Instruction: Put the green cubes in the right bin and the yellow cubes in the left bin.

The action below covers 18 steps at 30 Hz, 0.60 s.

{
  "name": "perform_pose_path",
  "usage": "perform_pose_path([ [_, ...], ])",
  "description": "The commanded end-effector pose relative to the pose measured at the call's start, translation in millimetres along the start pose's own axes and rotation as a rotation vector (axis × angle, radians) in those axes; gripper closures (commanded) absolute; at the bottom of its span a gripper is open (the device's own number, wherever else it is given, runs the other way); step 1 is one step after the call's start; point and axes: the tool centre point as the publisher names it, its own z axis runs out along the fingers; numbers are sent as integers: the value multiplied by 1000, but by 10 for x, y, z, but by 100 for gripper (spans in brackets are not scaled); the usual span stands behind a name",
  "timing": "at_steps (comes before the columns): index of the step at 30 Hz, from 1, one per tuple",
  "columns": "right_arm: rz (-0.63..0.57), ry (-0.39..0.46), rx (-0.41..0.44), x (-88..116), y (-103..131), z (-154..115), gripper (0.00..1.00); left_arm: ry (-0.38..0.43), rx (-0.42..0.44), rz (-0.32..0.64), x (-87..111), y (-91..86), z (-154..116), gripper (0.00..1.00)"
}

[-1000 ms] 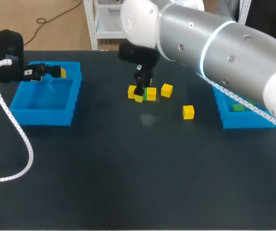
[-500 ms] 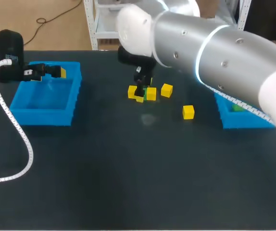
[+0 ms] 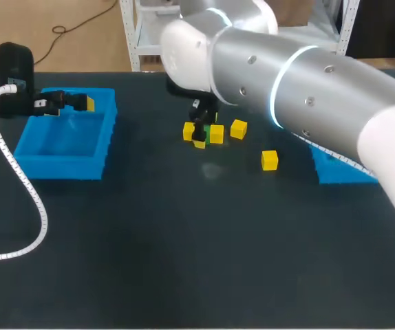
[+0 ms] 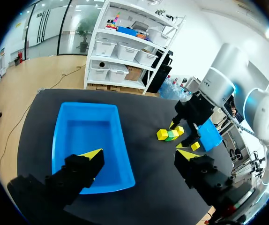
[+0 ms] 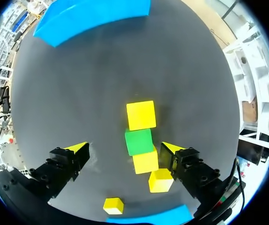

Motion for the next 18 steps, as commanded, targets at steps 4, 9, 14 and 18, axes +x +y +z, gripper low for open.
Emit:
perform_pose_path([
  [4,-4,23,-10,-100,-87,33,0,-6,6,1,15,15,2,0],
  [9,-10,38,8,-117,-74,68,0,-6,6,1,15,15,2,0],
  [14,-3,50,50,-106,-42,136,0,-6,6,1,15,15,2,0],
  [18,9,47,65,-98,-35,161,0,-6,6,1,15,15,2,0],
])
